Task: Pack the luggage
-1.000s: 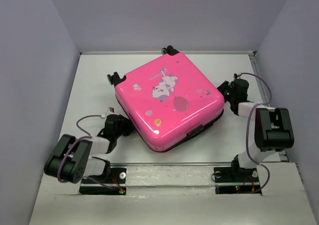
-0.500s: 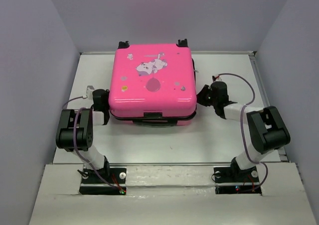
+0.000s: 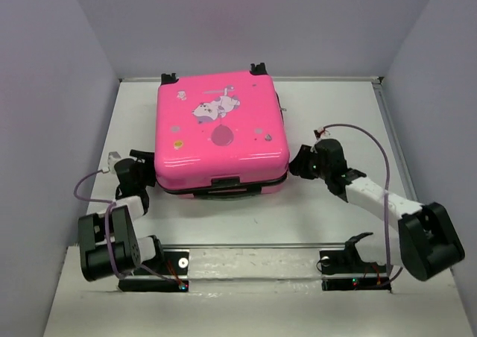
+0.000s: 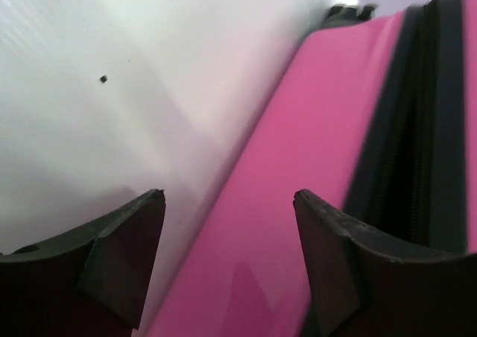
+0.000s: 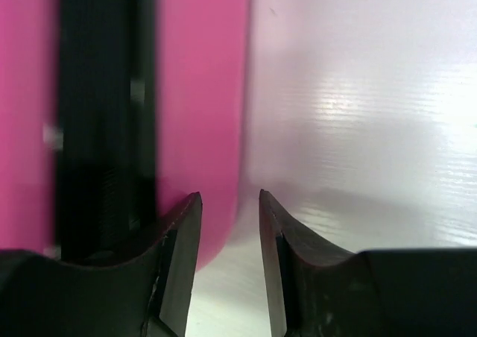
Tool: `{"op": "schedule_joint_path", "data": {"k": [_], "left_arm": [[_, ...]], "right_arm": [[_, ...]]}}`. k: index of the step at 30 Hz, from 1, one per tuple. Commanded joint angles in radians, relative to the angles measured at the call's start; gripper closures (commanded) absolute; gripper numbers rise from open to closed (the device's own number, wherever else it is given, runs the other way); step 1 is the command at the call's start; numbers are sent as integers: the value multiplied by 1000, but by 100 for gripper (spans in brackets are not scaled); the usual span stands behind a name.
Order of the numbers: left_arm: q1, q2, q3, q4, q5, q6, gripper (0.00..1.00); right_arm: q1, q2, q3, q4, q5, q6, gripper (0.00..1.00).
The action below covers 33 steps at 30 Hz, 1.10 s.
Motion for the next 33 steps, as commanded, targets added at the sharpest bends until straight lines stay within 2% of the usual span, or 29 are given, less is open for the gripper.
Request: {"op": "schedule_joint_path", "data": {"k": [1,2,6,8,9,10,11,12,13,14,17,21,22,23,24,25,26,27,29,30,33], "left_arm": [[38,-182,43,-43,83,46,13],[38,-220,59,-67,93,51,8],[38,-262,114,-153,131,86,6],[40,-221,137,-161,187,91,7],[41,-201,143,-164,204,92,7],[59,-167,143,-163,219,91,8],[69,-158,139,-161,236,91,9],[81,-154,131,-163,237,88,13],[107,-156,111,-167,236,80,20],[124,-165,100,-173,231,76,20],[184,-248,97,-222,210,83,12],[182,-430,236,-386,165,183,16],[161,-511,270,-466,155,213,19],[144,-551,342,-516,124,287,39],[98,-588,371,-558,113,318,45],[74,-655,393,-631,107,339,51],[49,-686,430,-665,116,356,68],[23,-711,445,-682,128,378,76],[-54,-757,470,-742,180,364,89],[-80,-765,477,-742,197,355,92],[-204,-759,519,-704,270,324,94]], "right_arm": [[-18,-175,-39,-45,34,1,56],[-29,-207,-48,-60,25,2,56],[-29,-237,-48,-101,-24,-4,62],[-29,-280,-49,-120,-1,-7,66],[-29,-300,-45,-137,11,-24,73],[-29,-321,-42,-144,8,-36,75],[-29,-362,-38,-155,3,-45,76],[-29,-385,-32,-173,-4,-53,81],[-29,-410,-35,-178,-9,-58,84],[-29,-448,-38,-177,-9,-61,85],[-29,-459,-35,-198,5,-78,85],[-29,-446,-24,-218,-84,-134,68],[-29,-446,-16,-238,-166,-165,68],[-29,-444,-6,-253,-202,-168,68],[-29,-447,8,-276,-236,-165,70],[-29,-455,14,-290,-260,-158,77],[-29,-464,17,-299,-261,-151,83],[-14,-470,25,-336,-254,-159,91],[18,-469,18,-368,-231,-155,93],[31,-459,10,-365,-228,-147,93],[66,-400,-10,-330,-187,-115,93]]}}
